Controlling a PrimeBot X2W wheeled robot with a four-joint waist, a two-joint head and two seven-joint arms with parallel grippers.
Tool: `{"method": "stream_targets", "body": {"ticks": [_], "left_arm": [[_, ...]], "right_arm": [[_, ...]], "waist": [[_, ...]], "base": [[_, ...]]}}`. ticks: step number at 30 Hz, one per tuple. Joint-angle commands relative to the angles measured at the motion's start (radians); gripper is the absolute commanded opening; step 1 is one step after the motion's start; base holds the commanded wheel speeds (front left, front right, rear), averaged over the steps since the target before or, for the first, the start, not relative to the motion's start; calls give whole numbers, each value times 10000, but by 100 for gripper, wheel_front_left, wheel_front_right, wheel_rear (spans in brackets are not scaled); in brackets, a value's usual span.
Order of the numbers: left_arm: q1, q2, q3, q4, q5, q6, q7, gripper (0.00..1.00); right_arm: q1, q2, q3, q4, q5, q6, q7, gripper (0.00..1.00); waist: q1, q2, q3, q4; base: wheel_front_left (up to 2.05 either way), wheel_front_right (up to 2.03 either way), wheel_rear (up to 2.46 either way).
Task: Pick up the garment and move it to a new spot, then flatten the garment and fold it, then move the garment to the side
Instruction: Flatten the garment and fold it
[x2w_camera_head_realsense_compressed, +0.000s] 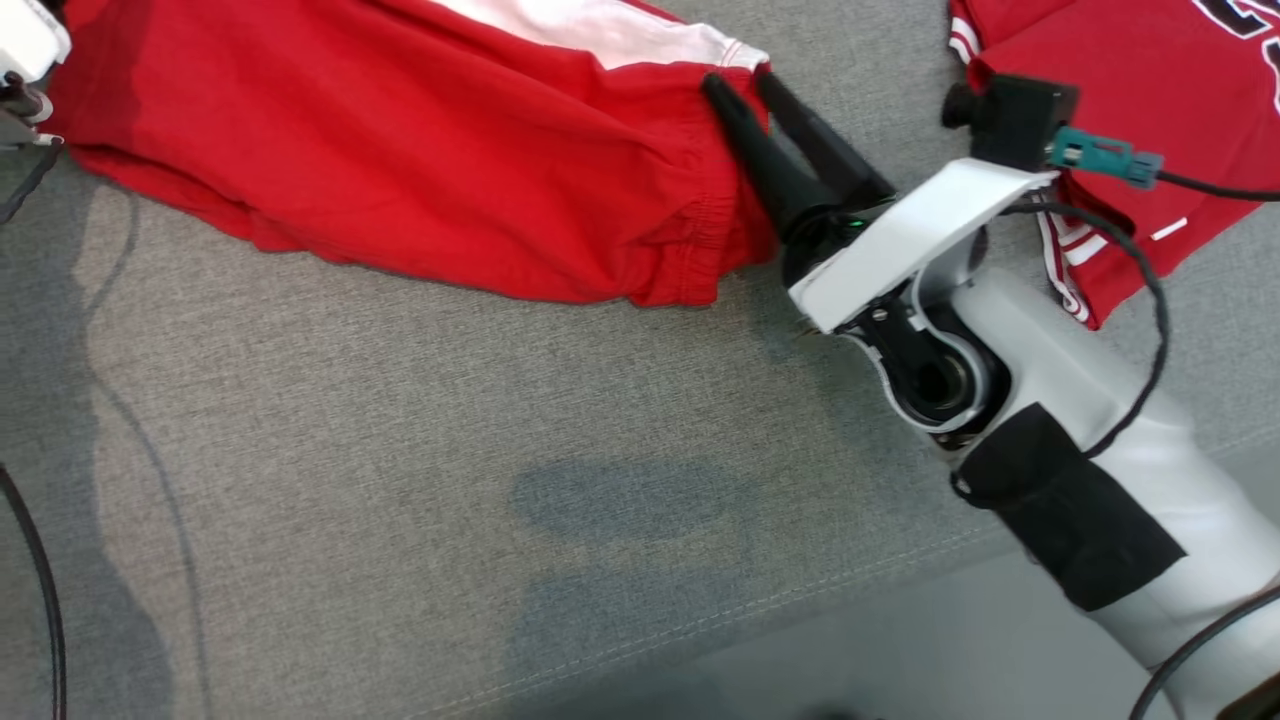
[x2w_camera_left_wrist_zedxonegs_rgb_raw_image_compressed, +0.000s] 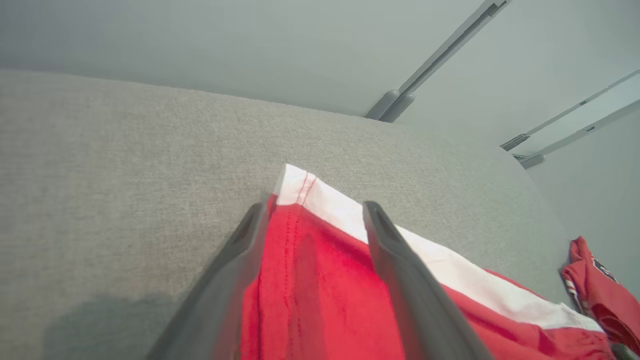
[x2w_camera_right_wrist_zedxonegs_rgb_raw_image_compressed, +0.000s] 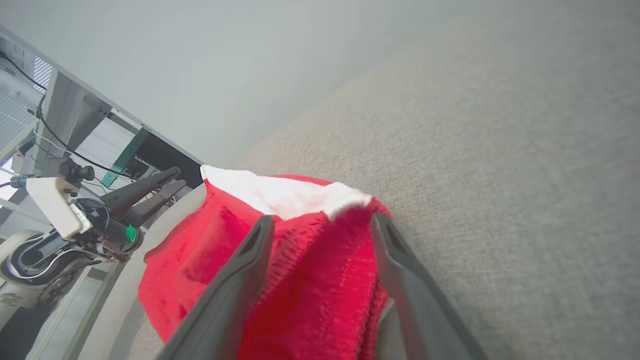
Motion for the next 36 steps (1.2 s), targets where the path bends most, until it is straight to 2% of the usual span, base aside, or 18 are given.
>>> {"method": "stream_targets", "body": {"ticks": [1,8,15,20,26,36], "left_arm": [[-298,544,16,-505,135,-65,-191,100],[372,1294,-993,-1811,85,-70,-520,100],[1420,1999,-1520,-2524,-577,-71,149,100],[1861,2204,-1461,-2350,-1319,-72,718,100],[1829,2352,-1282,-1766,-1988,60,1599,100],[1802,2210,-1429,-1327,-2755,257,3152,100]], "right_arm": [[178,-207,45,-246,74,44,-261,100],[986,-1073,-17,-791,-294,44,-716,100],[2373,-1367,-494,-1663,-616,44,-790,100],[2891,-1213,-588,-1844,-711,44,-750,100],[2563,-726,-366,-1719,-591,44,-235,100],[1685,-120,281,-560,-532,44,664,100]], "waist": [[0,0,-6,92],[0,0,-208,470],[0,0,-486,614],[0,0,-564,497],[0,0,-362,169],[0,0,-299,72]], "base": [[0,0,0],[0,0,0],[0,0,0],[0,0,0],[0,0,0],[0,0,0]]}}
